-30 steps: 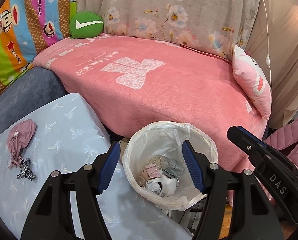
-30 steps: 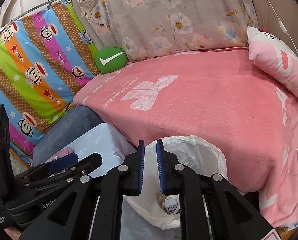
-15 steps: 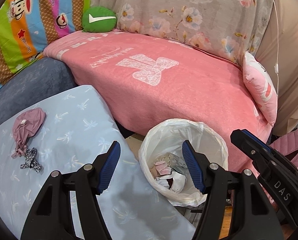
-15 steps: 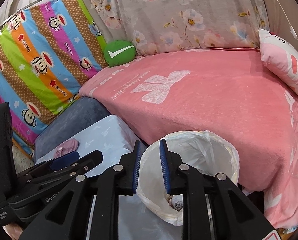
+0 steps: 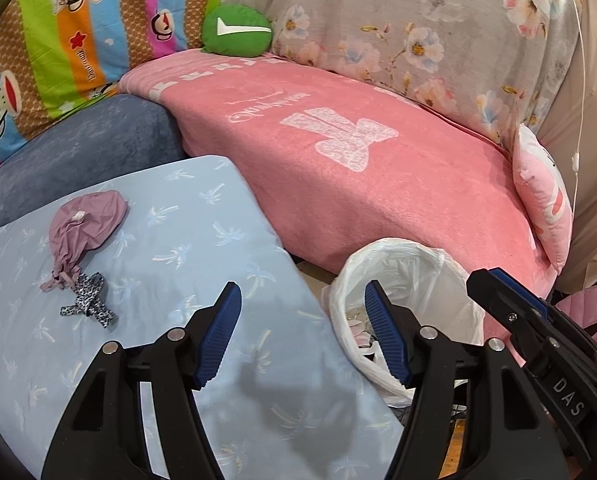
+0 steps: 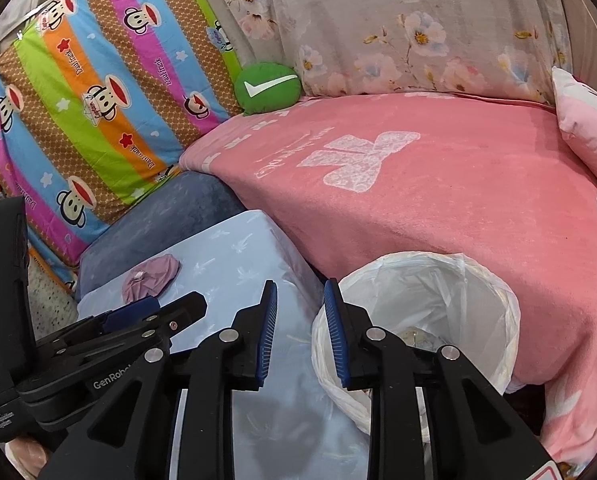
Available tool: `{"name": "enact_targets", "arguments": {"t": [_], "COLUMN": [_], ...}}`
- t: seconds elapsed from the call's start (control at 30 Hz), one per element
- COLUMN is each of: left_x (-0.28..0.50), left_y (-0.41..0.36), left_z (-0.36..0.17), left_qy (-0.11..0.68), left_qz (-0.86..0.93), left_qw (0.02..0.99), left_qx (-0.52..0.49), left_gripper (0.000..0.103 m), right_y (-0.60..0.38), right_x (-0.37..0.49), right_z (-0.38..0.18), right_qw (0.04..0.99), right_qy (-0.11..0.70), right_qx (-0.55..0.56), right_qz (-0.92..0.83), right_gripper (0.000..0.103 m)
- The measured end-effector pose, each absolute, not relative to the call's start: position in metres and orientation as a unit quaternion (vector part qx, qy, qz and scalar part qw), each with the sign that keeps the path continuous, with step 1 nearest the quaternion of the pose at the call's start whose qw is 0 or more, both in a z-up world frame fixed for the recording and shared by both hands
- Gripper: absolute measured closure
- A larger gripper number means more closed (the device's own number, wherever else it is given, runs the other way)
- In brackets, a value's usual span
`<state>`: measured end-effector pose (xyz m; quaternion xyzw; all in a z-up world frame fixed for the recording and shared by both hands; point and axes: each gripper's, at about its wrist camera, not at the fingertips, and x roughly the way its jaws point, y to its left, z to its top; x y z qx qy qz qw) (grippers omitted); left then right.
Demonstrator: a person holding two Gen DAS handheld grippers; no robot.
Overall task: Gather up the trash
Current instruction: 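Move both tools back over the leopard-print strap and mauve cap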
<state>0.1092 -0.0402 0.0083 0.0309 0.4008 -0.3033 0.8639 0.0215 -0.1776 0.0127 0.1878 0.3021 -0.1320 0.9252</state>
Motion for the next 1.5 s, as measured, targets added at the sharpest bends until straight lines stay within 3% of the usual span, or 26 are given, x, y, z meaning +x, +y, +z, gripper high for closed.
{"name": "enact_targets", "arguments": {"t": [0.27,0.9,1.5], "left_x": [0.125,0.171,0.236], "left_y": [-0.007,0.079,0.118], "left_z": [0.001,-0.045,-0.108], "left_qy": [0.412,0.452,0.519], "left_qz": [-0.271,-0.176,-0.125], "left_qw": [0.870,0.874,0.843], "left_qx": [0.008,-0.017,-0.069], "left_gripper": [0.041,0.019,0.019], "right_y": [-0.143,-0.072,-0.036], "right_x": [0.045,0.113,0.182], "right_z": [0.006,-0.028,-0.080], "right_qw": [0.927,0.917,0.898], "right_qy": [0.320,0.371,0.420], "right_qx": [0.169,0.137,0.129], "right_qz": [-0.104,-0.054,-0.027], "right_gripper": [0.077,0.068,0.065]}}
